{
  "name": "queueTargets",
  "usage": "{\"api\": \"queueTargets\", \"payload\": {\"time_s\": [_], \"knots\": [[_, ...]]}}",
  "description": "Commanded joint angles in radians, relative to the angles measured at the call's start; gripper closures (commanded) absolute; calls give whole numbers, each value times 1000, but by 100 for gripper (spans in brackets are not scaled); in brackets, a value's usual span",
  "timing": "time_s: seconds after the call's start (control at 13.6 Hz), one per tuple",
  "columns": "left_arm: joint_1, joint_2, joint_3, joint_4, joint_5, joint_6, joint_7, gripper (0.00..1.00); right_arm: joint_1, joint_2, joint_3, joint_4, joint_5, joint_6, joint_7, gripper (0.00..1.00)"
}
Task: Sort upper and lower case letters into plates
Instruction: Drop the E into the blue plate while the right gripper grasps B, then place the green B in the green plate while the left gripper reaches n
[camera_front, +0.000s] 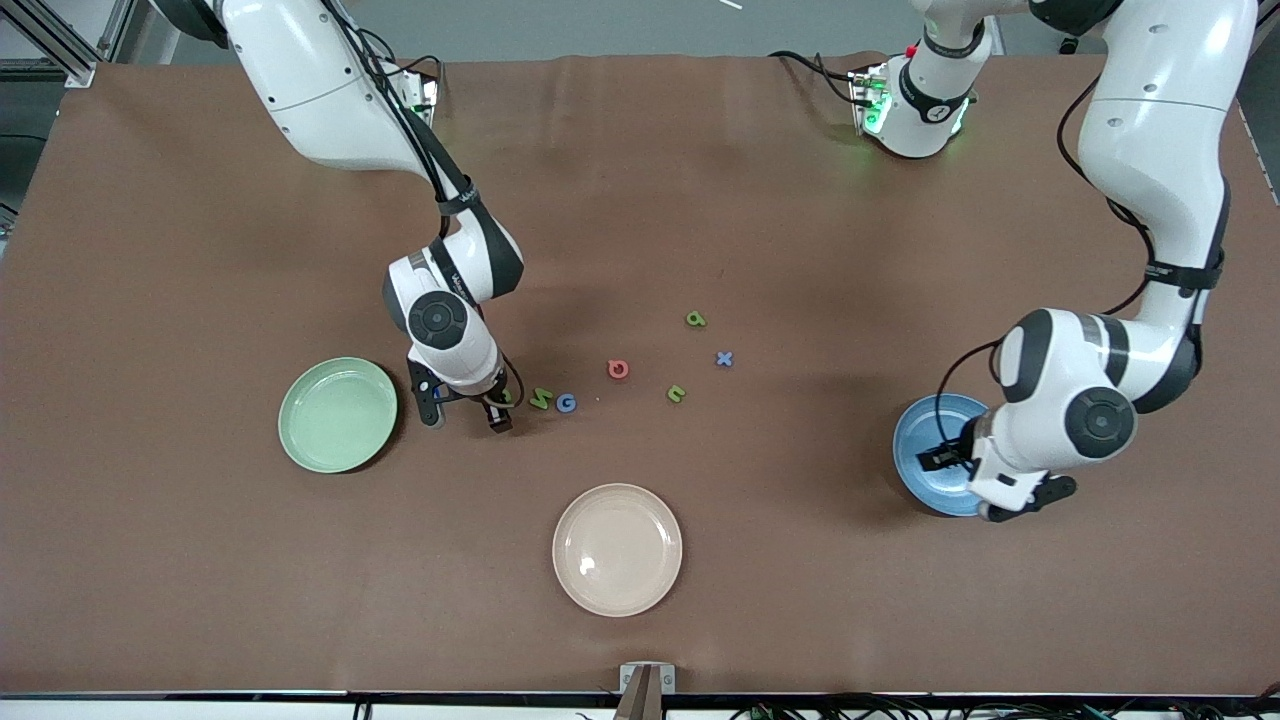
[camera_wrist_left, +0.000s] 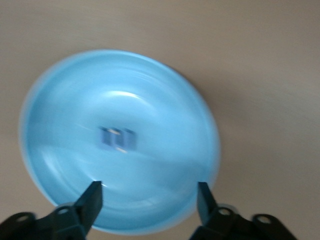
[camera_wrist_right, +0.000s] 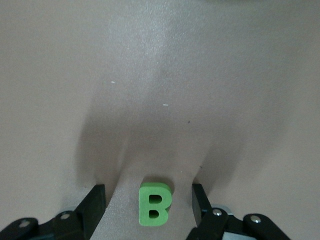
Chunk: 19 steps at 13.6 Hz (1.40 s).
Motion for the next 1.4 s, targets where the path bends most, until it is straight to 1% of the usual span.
{"api": "queueTargets", "payload": {"time_s": [0.0,0.07,0.15,0.29,0.37,0.44,0.59,0.88,1.1,1.25,1.33], "knots": [[-29,-28,-107,5,4,-19,-144,0,17,10,-5,5,-12,-1,28,40],[-59,-21,-133,9,14,-11,-222,0,16,10,-4,5,-10,-3,28,51],[-99,-17,-138,11,13,7,-278,0,16,10,-4,5,-10,-6,27,63],[-211,1,-135,16,13,71,-439,0,14,7,-2,3,-10,-8,24,87],[-251,20,-132,17,15,94,-515,0,13,3,-2,3,-10,-9,22,97],[-280,28,-129,17,15,134,-568,0,10,-2,-2,5,-10,-8,19,99],[-329,47,-128,17,13,191,-663,3,-9,-17,-2,6,-11,-11,-2,100],[-428,92,-93,17,15,245,-838,19,-105,-115,1,6,-10,-139,-260,100],[-506,113,-38,19,13,266,-915,29,-194,-206,3,-6,1,-240,-457,100],[-547,127,-9,41,13,268,-949,38,-259,-256,1,-53,27,-268,-614,100],[-556,135,-7,52,13,268,-967,42,-294,-279,1,-84,42,-268,-695,100]]}}
